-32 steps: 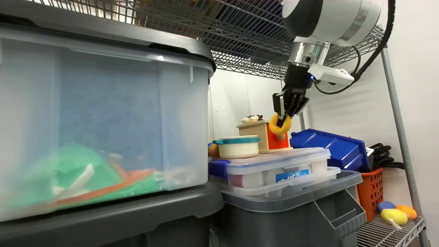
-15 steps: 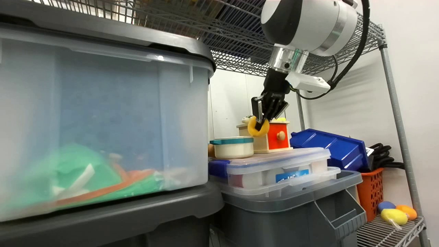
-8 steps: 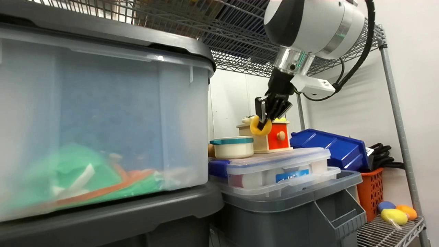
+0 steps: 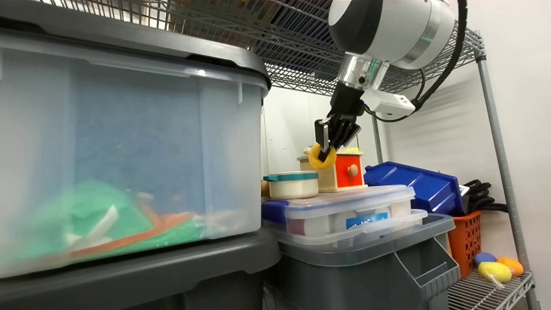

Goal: Pick up the bread plush toy and the yellow plush toy and put them on the left

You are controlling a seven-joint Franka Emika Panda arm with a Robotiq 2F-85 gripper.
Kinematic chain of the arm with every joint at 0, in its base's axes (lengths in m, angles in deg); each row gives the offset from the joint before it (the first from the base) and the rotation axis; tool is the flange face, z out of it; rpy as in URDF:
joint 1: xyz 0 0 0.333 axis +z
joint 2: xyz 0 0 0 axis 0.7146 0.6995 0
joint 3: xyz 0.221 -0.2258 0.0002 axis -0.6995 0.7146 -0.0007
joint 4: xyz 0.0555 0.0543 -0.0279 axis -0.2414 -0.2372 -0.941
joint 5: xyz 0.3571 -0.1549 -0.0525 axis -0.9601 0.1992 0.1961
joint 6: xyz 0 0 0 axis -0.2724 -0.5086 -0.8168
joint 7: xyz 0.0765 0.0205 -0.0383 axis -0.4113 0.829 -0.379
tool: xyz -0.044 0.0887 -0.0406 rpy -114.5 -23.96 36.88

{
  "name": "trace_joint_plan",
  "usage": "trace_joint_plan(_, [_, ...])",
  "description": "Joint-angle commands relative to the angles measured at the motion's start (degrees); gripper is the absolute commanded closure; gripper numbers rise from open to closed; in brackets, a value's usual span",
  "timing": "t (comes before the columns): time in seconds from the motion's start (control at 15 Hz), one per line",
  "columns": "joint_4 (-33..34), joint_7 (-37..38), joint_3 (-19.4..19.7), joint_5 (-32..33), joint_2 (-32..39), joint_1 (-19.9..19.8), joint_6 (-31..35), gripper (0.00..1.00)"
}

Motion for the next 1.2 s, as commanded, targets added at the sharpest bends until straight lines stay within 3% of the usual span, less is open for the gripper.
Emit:
trace_joint_plan(0.0, [0.2, 5.5, -0.7, 5.9, -3.2, 0.5, -5.1, 0.95])
trace_joint_plan(1.13, [4.5, 7.1, -0.9, 7.1, 0.1, 0.5, -6.6, 0.95])
